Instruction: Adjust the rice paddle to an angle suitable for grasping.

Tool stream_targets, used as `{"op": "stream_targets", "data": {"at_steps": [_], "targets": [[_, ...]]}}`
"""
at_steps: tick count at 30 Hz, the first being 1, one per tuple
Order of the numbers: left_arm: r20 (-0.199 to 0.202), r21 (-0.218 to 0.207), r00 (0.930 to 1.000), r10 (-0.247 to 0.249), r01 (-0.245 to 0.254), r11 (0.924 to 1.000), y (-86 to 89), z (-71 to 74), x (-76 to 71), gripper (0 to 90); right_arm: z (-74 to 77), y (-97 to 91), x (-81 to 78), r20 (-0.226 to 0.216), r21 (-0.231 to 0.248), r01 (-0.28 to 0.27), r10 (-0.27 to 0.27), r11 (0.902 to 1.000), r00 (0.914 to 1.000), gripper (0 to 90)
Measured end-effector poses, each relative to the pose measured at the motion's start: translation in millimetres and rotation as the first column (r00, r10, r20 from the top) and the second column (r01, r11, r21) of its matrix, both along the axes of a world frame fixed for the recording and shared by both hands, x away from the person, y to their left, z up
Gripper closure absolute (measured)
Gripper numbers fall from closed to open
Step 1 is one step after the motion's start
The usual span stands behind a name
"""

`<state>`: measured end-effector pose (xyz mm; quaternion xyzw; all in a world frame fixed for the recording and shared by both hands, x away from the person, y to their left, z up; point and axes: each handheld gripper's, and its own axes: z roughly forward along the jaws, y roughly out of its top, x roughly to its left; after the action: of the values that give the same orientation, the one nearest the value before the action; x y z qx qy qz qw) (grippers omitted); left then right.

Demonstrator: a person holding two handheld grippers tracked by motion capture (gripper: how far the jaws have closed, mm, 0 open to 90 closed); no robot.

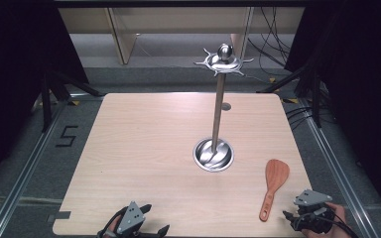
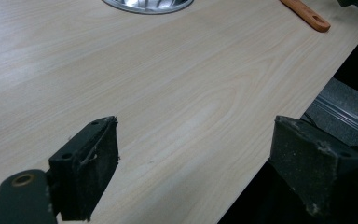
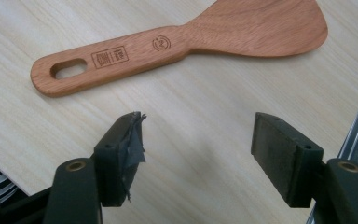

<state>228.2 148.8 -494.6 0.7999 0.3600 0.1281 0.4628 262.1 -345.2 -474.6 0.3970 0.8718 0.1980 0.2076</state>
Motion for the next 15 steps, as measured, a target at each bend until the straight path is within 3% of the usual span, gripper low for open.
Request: {"op": "stream_targets", "data": {"at_steps": [10,12,15], "targets": [[0.001,-0.003,1.0000,0.000,0.000,1.0000,0.4,0.2,0.1,14.7,-0.4,0.9,1.2,0.008,0.006,-0.025,0.024,0.9997,0.9997,38.9],[0.003,-0.009,1.0000,-0.001,0.001,1.0000,0.4,-0.2,0.5,14.7,-0.9,2.6,0.5,-0.015,0.015,-0.026,0.026,0.9995,0.9995,42.5],[-0.013,-0.018,0.9998,0.015,-0.015,0.9997,-0.1,-0.1,-0.6,14.7,-0.3,2.5,1.1,0.002,0.011,-0.048,0.048,0.9988,0.9988,48.0]]}}
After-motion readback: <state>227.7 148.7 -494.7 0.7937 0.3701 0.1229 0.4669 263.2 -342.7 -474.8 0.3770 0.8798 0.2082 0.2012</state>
